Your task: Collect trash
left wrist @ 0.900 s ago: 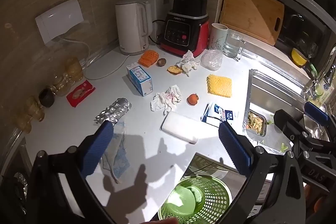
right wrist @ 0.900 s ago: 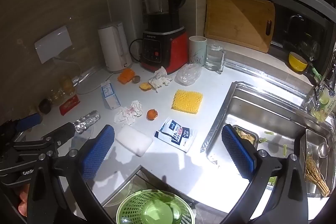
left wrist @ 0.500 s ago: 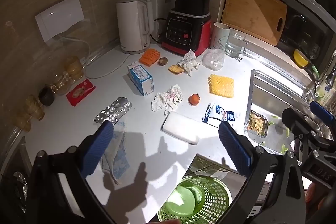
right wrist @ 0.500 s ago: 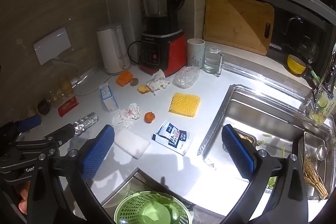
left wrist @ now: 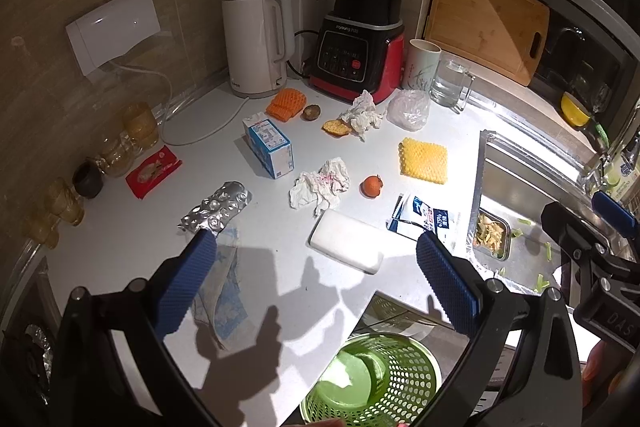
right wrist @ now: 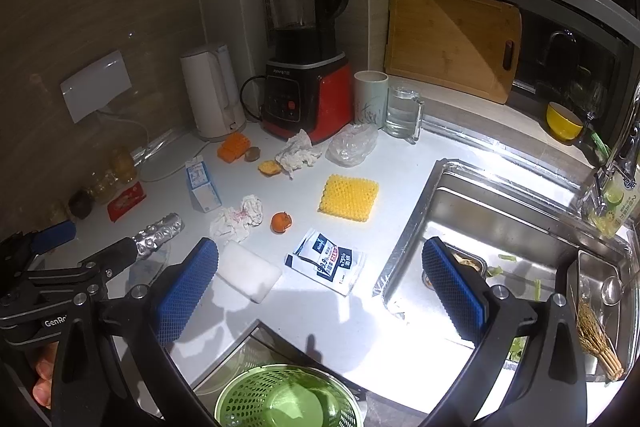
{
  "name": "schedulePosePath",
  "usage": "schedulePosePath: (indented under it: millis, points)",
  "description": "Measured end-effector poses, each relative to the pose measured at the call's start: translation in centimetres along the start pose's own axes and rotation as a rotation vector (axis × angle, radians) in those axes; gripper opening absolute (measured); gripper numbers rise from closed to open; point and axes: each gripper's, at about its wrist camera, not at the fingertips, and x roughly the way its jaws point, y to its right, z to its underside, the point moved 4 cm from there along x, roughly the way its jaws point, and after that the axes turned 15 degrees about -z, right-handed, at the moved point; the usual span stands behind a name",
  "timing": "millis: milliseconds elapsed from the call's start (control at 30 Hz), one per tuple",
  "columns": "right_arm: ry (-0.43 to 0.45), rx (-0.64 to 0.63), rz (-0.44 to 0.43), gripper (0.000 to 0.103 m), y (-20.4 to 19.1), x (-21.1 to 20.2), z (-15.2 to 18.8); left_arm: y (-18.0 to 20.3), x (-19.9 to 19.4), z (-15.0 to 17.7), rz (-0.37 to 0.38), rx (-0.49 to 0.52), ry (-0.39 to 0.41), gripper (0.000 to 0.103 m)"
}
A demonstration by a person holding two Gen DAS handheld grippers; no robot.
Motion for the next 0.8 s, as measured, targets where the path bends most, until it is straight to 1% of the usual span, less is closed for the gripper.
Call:
schedulePosePath:
  millis: [800]
  points:
    - [0.001,0.0,0.005,0.101,0.39,0.25,0.11,-0.65,1.04,0.04,-0.005,-0.013,-0.025,0.096]
